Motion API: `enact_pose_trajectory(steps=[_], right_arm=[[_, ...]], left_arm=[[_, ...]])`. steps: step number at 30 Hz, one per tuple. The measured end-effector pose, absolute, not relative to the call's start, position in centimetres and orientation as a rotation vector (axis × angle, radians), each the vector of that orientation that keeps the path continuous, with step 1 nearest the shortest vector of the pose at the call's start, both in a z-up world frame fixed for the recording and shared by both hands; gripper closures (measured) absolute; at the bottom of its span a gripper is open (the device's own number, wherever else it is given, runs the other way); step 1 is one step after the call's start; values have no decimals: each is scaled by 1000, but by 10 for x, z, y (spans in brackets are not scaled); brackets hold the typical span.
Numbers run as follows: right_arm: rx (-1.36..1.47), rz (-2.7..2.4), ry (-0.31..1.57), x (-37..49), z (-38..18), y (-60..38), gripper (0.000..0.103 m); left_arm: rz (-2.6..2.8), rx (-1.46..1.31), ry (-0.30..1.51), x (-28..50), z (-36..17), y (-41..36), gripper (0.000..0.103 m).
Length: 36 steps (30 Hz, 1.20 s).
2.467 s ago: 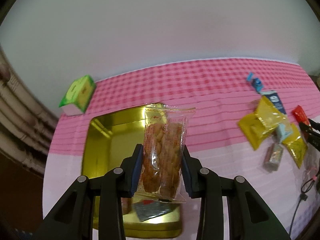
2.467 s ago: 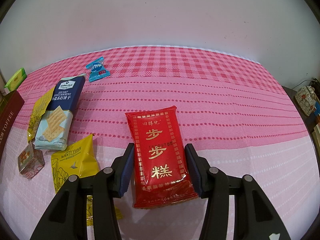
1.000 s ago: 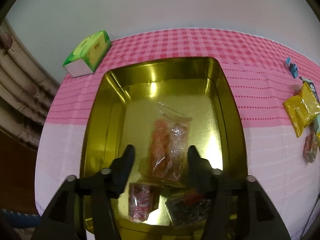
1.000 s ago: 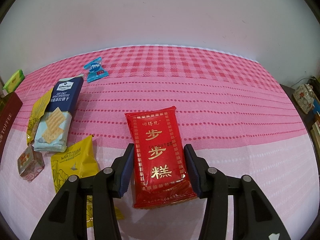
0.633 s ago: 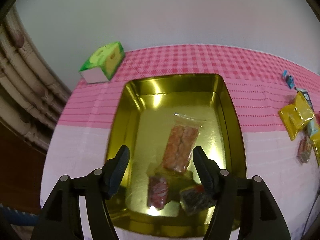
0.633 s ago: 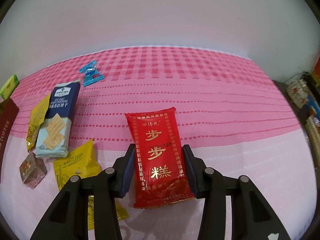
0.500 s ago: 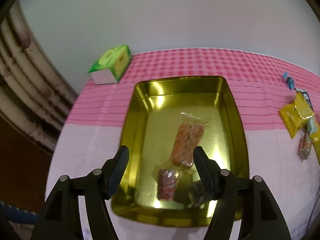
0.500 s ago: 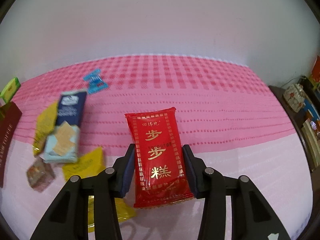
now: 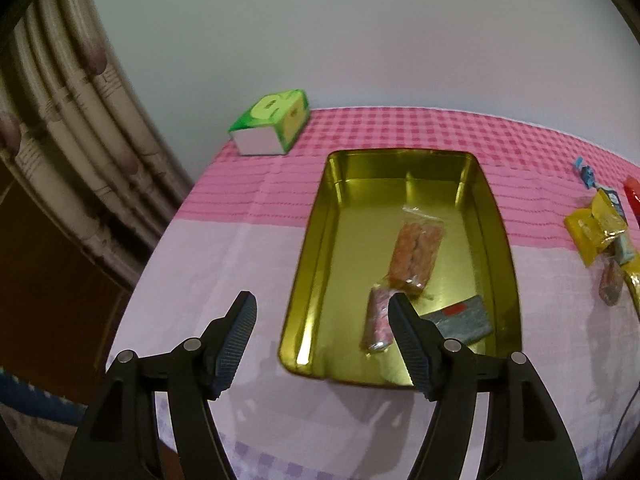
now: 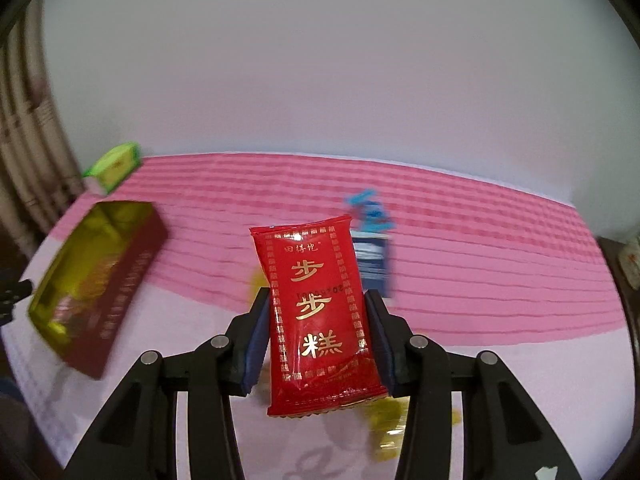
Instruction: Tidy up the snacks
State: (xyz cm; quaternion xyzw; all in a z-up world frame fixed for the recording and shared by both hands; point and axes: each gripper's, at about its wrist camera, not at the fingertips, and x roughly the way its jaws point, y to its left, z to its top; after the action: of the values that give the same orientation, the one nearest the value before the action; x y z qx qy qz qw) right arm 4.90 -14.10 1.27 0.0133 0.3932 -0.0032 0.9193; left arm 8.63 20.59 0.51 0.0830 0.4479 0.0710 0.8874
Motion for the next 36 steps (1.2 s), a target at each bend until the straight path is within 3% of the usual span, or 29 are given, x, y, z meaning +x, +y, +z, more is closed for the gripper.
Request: enact_pose_trajectory(steps=[21, 29, 36], right_arm=[[-133, 299, 864, 63, 6, 48, 61], [-191, 348, 885, 71, -4, 87, 61], [-239, 372, 910, 79, -16, 109, 61]], left_arm=[[207, 40, 924, 81, 11, 256, 29], [256, -33, 932, 82, 14, 281, 21], [282, -32, 933, 81, 14, 295, 20]])
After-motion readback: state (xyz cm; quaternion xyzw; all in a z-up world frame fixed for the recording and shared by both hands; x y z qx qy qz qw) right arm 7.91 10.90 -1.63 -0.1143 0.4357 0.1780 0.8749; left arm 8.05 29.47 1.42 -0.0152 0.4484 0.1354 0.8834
